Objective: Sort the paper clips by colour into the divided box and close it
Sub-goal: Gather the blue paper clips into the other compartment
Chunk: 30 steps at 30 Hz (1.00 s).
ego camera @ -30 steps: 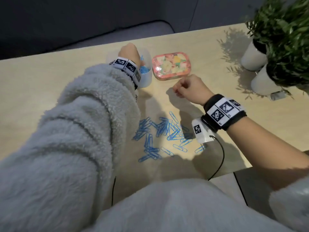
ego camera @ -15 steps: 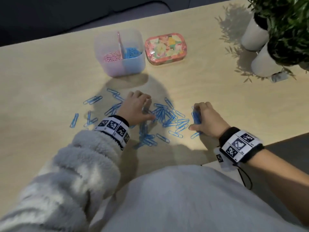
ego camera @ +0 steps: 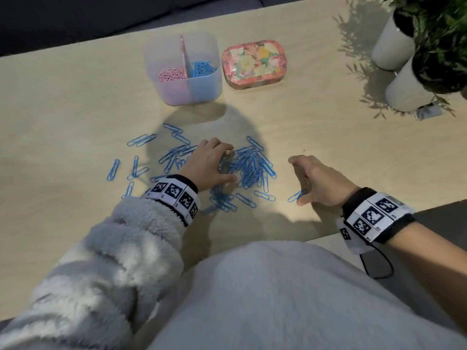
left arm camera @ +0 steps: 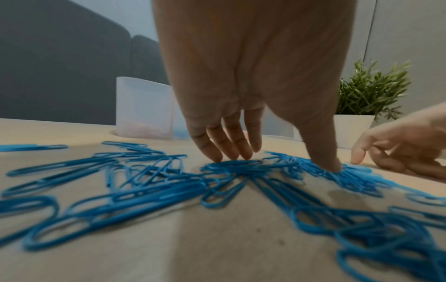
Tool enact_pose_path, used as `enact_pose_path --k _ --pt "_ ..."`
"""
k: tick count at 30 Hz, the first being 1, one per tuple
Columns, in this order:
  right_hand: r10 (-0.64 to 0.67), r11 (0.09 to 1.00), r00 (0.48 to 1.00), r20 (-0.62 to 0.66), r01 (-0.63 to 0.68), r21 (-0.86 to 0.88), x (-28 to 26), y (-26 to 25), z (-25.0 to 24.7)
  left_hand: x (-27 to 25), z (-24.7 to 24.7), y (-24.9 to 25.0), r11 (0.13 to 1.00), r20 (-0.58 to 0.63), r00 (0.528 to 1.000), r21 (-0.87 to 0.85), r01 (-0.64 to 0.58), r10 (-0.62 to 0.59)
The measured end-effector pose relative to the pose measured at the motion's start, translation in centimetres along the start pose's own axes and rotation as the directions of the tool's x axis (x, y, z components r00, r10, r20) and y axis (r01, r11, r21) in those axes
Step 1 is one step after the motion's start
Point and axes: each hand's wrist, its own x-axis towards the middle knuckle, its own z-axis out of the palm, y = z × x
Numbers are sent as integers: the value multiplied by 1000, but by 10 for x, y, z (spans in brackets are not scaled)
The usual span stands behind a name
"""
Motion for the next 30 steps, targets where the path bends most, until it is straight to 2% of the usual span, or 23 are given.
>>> enact_pose_path --k 3,7,10,16,19,26,30 --pt "-74 990 995 -61 80 115 13 -3 2 1 6 9 999 -18 1000 48 8 -7" --pt "-123 982 983 -135 140 127 42 -27 0 7 11 27 989 -12 1000 144 25 -24" --pt "-132 977 980 -146 154 150 57 -44 -3 13 11 32 990 20 999 141 26 -29" --pt "-181 979 964 -195 195 53 61 -67 5 19 8 33 997 66 998 76 8 -13" --pt "-198 975 960 -200 214 62 61 -74 8 18 7 31 997 46 999 76 -3 -1" --pt "-207 978 948 -241 199 -58 63 -84 8 13 5 25 994 -12 1000 106 3 -2" --pt "-184 983 945 -271 173 -66 68 -85 4 8 7 23 983 -67 997 182 -10 22"
